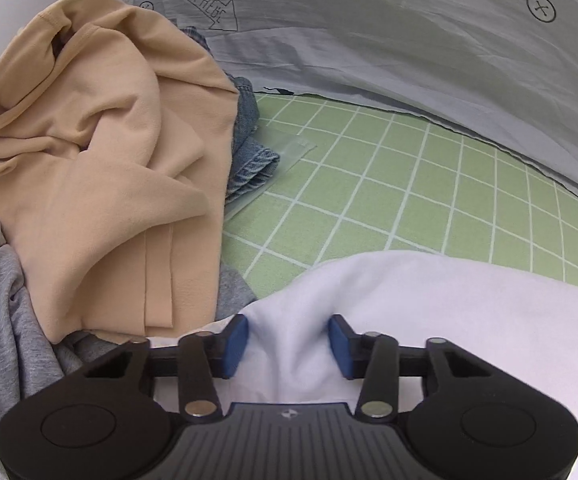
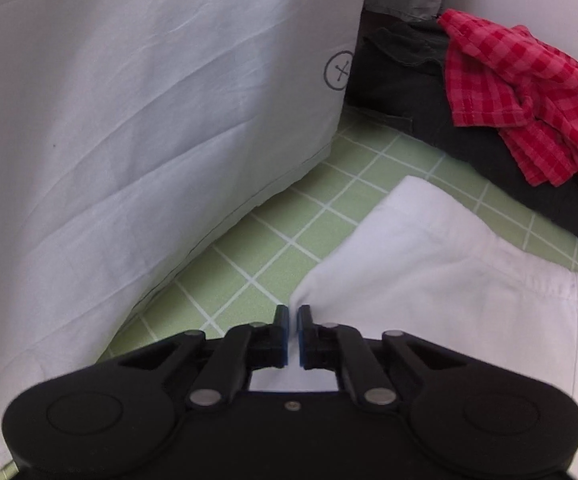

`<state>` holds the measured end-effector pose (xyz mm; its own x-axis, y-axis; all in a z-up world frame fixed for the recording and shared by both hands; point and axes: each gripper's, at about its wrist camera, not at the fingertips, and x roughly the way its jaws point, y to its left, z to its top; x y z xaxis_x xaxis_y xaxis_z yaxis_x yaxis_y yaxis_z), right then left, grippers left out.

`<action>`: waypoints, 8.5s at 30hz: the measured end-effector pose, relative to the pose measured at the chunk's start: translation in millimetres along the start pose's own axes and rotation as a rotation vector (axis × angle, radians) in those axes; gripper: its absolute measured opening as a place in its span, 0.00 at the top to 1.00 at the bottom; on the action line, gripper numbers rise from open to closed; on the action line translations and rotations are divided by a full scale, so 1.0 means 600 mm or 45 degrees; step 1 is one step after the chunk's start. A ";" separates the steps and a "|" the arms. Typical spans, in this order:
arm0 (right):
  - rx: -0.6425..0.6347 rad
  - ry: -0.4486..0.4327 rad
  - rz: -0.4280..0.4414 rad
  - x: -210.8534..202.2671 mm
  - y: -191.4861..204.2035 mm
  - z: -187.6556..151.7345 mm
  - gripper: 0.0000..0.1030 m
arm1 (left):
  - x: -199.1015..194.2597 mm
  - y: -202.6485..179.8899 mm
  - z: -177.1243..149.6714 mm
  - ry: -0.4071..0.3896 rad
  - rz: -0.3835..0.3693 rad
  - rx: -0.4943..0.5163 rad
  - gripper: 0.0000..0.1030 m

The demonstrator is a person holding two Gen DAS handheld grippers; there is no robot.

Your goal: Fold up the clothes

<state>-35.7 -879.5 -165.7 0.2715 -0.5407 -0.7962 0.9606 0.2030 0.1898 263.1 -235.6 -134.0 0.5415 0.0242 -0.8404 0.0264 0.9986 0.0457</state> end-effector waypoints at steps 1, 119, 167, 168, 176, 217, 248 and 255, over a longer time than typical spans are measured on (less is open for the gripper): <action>-0.011 -0.007 0.009 -0.002 0.000 0.002 0.98 | -0.001 0.000 -0.001 -0.006 0.005 -0.010 0.70; -0.310 -0.013 -0.147 -0.412 -0.582 -0.416 0.17 | -0.492 0.052 -0.456 -0.108 -0.341 -0.105 0.15; 0.580 0.089 0.215 -0.425 -0.677 -0.382 0.00 | -0.330 0.219 -0.389 0.217 -0.224 -0.743 0.15; 0.620 0.086 0.230 -0.426 -0.680 -0.384 0.00 | -0.322 0.228 -0.390 0.228 -0.208 -0.761 0.15; 0.773 0.167 0.317 -0.425 -0.681 -0.396 0.00 | -0.265 0.274 -0.398 0.298 -0.171 -0.881 0.15; 0.834 -0.025 0.256 -0.468 -0.748 -0.336 0.98 | -0.333 0.321 -0.452 0.062 -0.210 -1.035 0.86; 0.534 -0.501 0.739 -0.543 -0.470 -0.066 0.98 | -0.442 0.237 -0.265 -0.298 -0.339 -0.968 0.89; 0.475 -0.423 0.594 -0.454 -0.380 -0.037 0.98 | -0.372 0.214 -0.237 -0.204 -0.279 -0.971 0.89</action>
<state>-329.8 -760.1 -4.7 0.6087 -0.6989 -0.3756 0.6784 0.2130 0.7031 26.2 -106.0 -17.2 0.7057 -0.1249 -0.6974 -0.4033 0.7385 -0.5403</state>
